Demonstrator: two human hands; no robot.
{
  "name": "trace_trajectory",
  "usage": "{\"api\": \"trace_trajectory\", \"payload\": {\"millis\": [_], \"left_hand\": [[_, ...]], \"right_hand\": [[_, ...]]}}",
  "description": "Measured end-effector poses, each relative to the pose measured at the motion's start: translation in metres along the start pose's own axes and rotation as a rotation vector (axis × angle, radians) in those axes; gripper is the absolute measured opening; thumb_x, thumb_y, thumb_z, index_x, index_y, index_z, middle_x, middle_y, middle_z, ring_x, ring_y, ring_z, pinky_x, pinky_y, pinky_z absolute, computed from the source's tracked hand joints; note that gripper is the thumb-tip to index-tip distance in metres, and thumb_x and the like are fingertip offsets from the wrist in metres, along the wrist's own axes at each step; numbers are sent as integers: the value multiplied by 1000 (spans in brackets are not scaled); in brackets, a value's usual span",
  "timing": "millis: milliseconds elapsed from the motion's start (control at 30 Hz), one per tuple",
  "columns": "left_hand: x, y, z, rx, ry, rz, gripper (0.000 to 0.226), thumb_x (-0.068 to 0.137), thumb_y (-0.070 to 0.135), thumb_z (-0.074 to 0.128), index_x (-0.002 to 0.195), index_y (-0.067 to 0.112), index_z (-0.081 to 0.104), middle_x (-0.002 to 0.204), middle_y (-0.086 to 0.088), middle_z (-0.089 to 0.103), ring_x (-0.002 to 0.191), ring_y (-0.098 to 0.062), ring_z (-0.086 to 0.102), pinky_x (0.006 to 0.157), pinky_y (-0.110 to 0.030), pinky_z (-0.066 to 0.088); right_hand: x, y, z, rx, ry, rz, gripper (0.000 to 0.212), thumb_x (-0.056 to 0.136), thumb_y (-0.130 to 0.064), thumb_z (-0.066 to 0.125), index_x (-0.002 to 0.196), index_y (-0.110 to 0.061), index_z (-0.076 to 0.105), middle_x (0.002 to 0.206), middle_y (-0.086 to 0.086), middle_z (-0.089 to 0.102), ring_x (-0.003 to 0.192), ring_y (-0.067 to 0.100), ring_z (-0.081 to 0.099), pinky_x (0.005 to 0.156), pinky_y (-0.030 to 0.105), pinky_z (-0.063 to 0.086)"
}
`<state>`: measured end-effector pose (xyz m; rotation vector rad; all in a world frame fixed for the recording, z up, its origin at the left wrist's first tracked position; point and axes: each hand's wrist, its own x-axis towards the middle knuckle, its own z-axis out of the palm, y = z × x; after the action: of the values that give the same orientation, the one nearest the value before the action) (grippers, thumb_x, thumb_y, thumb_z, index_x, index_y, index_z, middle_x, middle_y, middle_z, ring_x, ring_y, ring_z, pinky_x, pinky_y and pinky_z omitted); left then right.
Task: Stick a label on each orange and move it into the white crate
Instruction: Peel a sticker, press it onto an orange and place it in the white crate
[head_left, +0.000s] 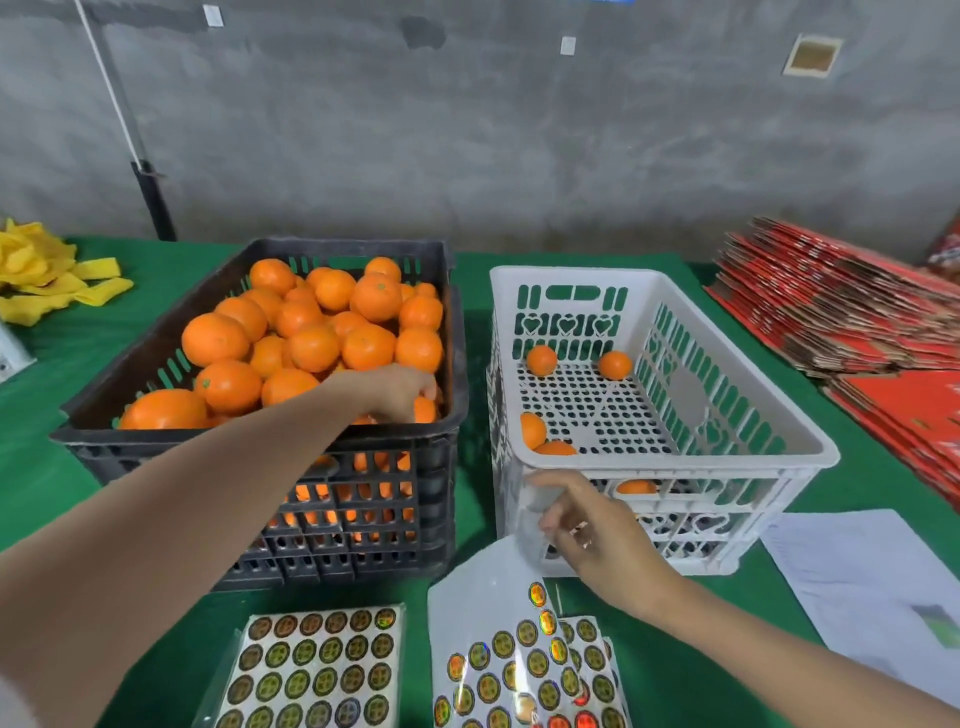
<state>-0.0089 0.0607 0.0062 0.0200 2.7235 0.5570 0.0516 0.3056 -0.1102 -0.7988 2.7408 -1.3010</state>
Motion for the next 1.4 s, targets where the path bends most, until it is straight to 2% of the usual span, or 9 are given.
{"api": "trace_trajectory", "payload": {"millis": [167, 367, 433, 533, 600, 833, 1133, 1333, 1400], "left_hand": [[26, -27, -8, -183, 17, -7, 53, 81, 10, 74, 128, 13, 49, 89, -5, 52, 77, -21, 56, 69, -34, 55], [5, -50, -33, -1092, 148, 56, 29, 90, 16, 58, 118, 25, 60, 112, -8, 68, 82, -16, 72, 58, -24, 57], [-10, -45, -33, -1281, 77, 113, 45, 86, 19, 55, 131, 18, 52, 105, -11, 71, 77, -22, 73, 58, -27, 58], [-30, -29, -28, -1401, -27, 193, 69, 74, 31, 53, 140, 16, 41, 126, -19, 59, 80, -30, 71, 61, -34, 57], [-41, -14, -23, -1436, -61, 229, 70, 75, 35, 52, 141, 17, 40, 129, -19, 54, 75, -28, 70, 61, -35, 56], [-54, 25, 8, -1350, -186, 45, 69, 86, 62, 42, 130, 9, 48, 71, -17, 69, 49, -21, 61, 44, -22, 49], [-48, 45, 29, -1122, -89, -64, 71, 85, 74, 34, 110, 12, 57, 63, -12, 64, 46, -19, 54, 41, -19, 42], [-44, 50, 36, -1071, -89, -77, 76, 85, 74, 36, 113, 6, 57, 63, -14, 61, 44, -17, 51, 38, -19, 38], [-44, 51, 38, -1070, -80, -78, 76, 86, 73, 37, 116, 5, 55, 60, -14, 61, 42, -17, 51, 37, -19, 38]], "right_hand": [[-2, -22, -19, 364, 78, 45, 33, 88, 6, 57, 102, -24, 63, 71, 11, 50, 69, 21, 51, 64, 32, 48], [14, -53, -40, 567, 161, 9, 22, 85, 3, 62, 83, -18, 67, 67, 9, 48, 62, 17, 49, 59, 23, 49], [22, -63, -44, 586, 158, -3, 25, 85, 1, 63, 78, -22, 69, 67, 11, 50, 62, 15, 52, 58, 22, 49], [30, -79, -50, 558, 147, -26, 28, 85, -4, 64, 71, -27, 70, 73, 18, 59, 68, 22, 55, 65, 33, 51], [34, -90, -54, 558, 135, -42, 25, 84, -5, 65, 70, -25, 70, 80, 6, 66, 76, 20, 60, 73, 40, 53], [38, -118, -71, 488, 80, -189, 17, 86, -2, 60, 75, -15, 62, 115, 1, 60, 106, 6, 56, 80, 13, 47], [36, -113, -74, 276, 55, -100, 16, 86, -12, 64, 73, -22, 62, 111, -14, 52, 107, 8, 53, 92, 43, 48], [32, -105, -70, 26, 171, -164, 22, 86, -14, 65, 73, -28, 54, 109, -9, 55, 104, 1, 49, 86, 3, 31], [31, -103, -68, 17, 226, -188, 21, 85, -12, 66, 75, -25, 53, 108, -5, 56, 100, -1, 49, 79, 1, 34]]}}
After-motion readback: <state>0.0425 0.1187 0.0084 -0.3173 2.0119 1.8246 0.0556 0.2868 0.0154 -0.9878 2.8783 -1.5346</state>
